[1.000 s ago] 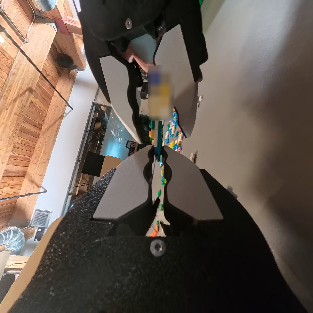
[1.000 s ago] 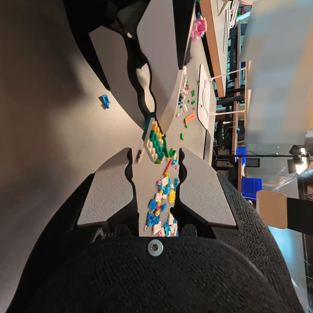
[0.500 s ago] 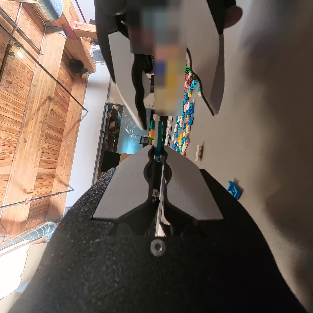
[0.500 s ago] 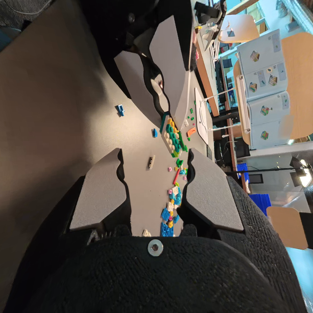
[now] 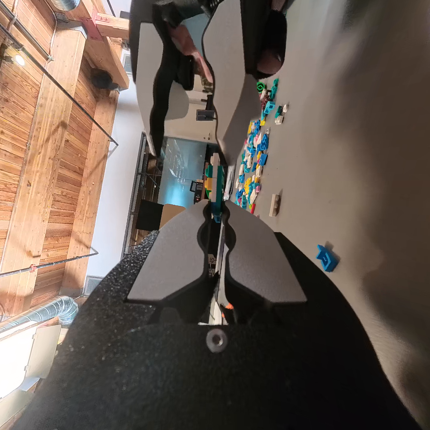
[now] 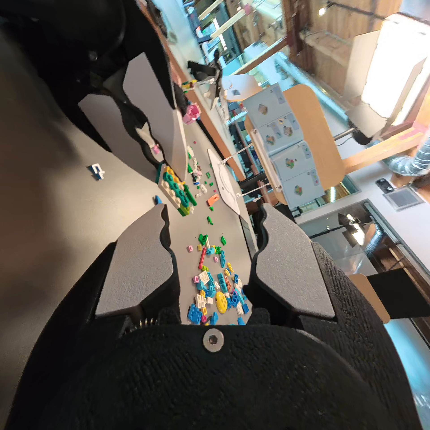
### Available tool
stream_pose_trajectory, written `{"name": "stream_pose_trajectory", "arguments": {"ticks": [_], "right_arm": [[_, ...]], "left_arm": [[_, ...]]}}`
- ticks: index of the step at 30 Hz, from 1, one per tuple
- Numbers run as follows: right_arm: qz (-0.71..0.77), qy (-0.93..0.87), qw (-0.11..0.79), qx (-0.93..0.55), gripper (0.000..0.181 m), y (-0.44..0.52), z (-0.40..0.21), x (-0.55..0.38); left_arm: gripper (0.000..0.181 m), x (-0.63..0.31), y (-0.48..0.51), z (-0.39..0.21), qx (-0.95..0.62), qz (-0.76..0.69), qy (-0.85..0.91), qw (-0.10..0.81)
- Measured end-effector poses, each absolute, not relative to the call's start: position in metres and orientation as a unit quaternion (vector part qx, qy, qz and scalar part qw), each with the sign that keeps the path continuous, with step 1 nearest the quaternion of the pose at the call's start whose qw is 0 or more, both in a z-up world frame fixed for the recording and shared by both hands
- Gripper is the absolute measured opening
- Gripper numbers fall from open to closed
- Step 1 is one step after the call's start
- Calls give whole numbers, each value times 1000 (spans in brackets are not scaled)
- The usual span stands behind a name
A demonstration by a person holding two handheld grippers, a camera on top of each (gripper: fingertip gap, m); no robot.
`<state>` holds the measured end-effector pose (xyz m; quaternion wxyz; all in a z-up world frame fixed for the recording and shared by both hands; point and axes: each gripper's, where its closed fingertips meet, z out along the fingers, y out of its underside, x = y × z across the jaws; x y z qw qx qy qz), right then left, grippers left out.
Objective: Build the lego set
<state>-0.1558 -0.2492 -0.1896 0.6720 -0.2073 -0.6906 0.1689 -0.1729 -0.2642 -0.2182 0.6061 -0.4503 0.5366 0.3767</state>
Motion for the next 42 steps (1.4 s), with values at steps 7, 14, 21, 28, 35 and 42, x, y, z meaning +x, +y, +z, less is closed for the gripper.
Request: {"name": "stream_pose_trajectory", "arguments": {"ticks": [7, 14, 21, 28, 35, 42], "right_arm": [[212, -664, 674, -245, 68, -240, -192, -153], [221, -701, 630, -251, 65, -247, -212, -158], [202, -701, 644, -229, 61, -253, -214, -159], [203, -686, 659, -233, 60, -247, -207, -155], [181, -690, 665, -221, 58, -247, -209, -156], [234, -674, 660, -236, 57, -248, -201, -152]], "left_arm": [[7, -178, -261, -218, -464, 371, 528, 606], [7, -176, -261, -221, -483, 341, 528, 610], [7, -170, -261, -226, -486, 311, 541, 612], [7, -168, -261, -226, -482, 314, 542, 613], [7, -167, -263, -224, -479, 310, 540, 619], [7, -171, -259, -224, -491, 310, 529, 619]]}}
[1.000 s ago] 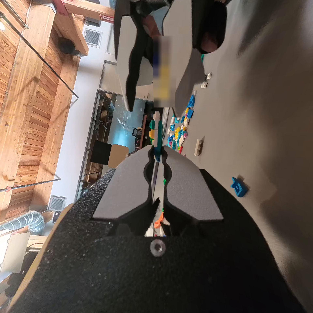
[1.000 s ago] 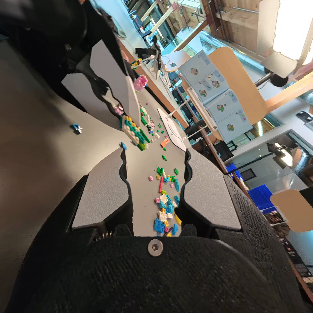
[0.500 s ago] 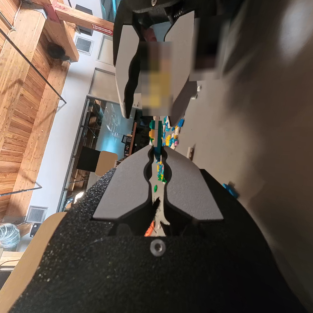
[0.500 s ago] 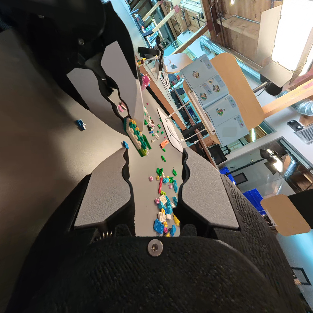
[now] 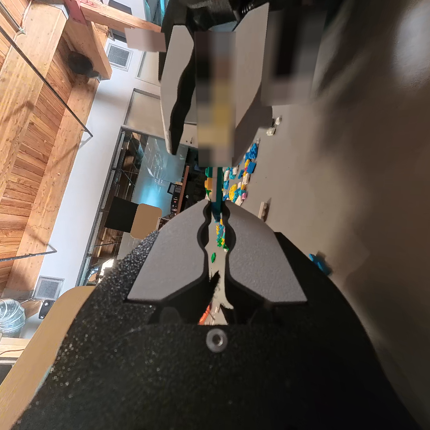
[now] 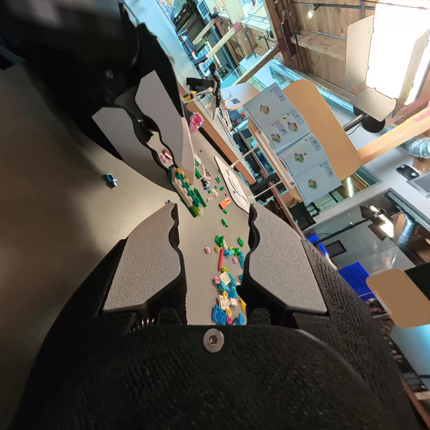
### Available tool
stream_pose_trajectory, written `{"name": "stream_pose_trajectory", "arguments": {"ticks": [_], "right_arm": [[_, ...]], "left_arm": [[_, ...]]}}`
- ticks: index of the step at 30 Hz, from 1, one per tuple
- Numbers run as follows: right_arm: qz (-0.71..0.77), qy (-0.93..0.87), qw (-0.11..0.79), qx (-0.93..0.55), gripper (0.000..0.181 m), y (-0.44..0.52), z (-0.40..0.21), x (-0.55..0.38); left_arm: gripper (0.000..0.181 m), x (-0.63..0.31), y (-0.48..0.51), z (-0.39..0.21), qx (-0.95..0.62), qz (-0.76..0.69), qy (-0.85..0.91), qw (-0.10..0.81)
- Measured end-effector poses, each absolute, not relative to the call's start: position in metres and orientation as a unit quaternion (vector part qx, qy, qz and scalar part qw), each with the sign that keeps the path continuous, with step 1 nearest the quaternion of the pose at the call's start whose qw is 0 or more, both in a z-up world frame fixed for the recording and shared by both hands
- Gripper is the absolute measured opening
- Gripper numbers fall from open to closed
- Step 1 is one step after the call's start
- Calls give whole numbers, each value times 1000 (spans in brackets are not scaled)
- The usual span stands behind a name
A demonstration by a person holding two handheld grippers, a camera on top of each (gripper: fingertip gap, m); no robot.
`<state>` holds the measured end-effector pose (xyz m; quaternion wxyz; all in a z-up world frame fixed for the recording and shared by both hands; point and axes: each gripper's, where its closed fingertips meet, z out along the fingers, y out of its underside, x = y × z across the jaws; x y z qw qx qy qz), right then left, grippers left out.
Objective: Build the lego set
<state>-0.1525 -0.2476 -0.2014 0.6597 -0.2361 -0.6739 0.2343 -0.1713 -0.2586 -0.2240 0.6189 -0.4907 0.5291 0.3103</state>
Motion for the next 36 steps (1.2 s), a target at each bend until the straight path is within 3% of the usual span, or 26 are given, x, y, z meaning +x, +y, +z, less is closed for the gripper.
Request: {"name": "stream_pose_trajectory", "arguments": {"ticks": [36], "right_arm": [[228, -685, 655, -221, 56, -256, -205, -152]], "left_arm": [[7, -173, -255, -227, -491, 325, 532, 608]]}}
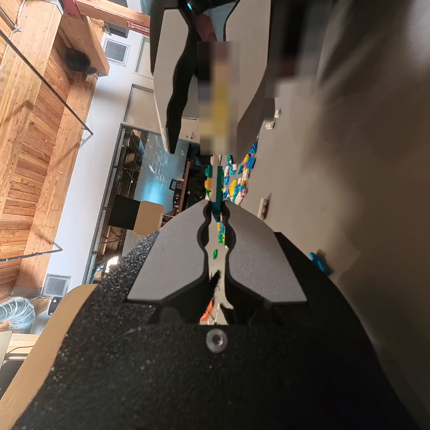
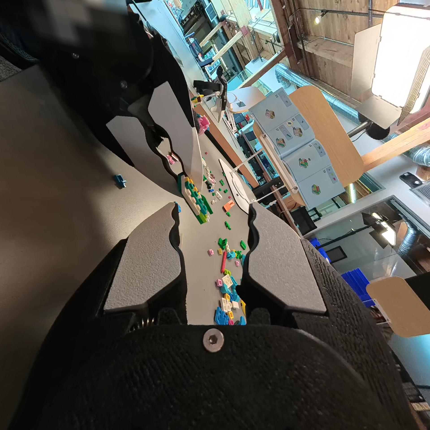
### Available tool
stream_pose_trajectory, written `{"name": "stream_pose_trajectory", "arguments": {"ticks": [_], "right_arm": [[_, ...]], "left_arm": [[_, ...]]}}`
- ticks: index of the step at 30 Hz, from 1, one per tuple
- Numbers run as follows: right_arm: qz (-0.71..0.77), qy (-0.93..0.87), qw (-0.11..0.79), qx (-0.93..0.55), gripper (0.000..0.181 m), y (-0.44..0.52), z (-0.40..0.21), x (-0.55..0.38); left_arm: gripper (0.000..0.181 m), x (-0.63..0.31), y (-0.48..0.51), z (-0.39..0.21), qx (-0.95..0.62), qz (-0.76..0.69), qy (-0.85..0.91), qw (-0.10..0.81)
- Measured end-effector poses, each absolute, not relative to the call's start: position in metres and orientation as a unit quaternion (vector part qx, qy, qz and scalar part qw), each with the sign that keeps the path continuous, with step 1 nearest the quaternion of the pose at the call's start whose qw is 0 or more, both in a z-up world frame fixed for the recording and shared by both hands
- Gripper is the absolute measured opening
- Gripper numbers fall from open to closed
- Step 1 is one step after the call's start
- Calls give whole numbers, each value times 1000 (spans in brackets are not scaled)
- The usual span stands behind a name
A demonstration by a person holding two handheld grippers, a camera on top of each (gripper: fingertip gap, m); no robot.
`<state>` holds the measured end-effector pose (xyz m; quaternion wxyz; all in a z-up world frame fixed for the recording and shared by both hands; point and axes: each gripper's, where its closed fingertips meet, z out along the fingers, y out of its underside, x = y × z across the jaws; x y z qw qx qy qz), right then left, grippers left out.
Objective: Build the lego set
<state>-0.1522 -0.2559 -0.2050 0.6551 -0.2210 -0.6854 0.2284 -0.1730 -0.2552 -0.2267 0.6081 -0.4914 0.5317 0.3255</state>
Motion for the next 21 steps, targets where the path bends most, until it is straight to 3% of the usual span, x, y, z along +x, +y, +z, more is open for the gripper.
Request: {"name": "stream_pose_trajectory", "arguments": {"ticks": [21], "right_arm": [[221, -693, 652, -213, 55, -260, -208, -154]], "left_arm": [[7, -175, -256, -225, -486, 333, 532, 608]]}}
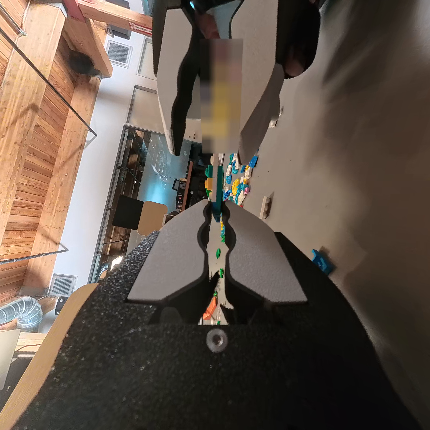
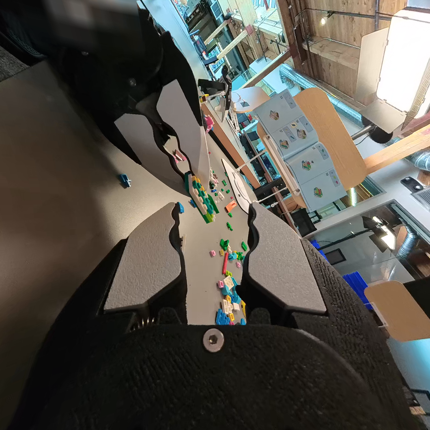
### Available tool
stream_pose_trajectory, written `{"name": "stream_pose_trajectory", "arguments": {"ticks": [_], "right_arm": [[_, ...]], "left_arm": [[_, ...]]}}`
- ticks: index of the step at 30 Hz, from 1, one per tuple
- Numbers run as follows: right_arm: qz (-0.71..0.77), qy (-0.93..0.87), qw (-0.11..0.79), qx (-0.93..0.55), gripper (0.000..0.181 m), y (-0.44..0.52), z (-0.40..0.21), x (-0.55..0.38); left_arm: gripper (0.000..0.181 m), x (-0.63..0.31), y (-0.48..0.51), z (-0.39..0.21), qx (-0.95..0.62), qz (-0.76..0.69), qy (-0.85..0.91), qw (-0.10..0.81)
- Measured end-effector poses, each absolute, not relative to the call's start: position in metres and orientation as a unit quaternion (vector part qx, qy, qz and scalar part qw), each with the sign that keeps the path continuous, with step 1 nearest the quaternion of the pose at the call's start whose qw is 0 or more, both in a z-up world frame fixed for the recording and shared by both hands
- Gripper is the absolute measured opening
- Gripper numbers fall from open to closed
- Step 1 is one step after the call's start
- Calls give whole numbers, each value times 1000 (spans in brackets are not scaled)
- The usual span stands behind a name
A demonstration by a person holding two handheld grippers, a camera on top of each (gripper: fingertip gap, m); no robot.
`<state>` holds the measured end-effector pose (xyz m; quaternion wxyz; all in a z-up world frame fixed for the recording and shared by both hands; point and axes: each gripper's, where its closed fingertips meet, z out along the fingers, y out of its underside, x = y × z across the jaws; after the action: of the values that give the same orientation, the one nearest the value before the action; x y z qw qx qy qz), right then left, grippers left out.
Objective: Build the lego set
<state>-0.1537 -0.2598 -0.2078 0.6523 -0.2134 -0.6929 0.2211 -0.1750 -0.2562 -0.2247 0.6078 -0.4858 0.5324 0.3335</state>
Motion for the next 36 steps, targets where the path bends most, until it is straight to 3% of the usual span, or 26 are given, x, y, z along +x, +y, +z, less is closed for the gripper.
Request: {"name": "stream_pose_trajectory", "arguments": {"ticks": [22, 36], "right_arm": [[197, -731, 615, -218, 56, -263, -226, -159], [129, -751, 617, -198, 39, -260, -240, -165]], "left_arm": [[7, -166, -260, -229, -492, 305, 547, 604], [7, -161, -263, -235, -494, 296, 562, 593]]}}
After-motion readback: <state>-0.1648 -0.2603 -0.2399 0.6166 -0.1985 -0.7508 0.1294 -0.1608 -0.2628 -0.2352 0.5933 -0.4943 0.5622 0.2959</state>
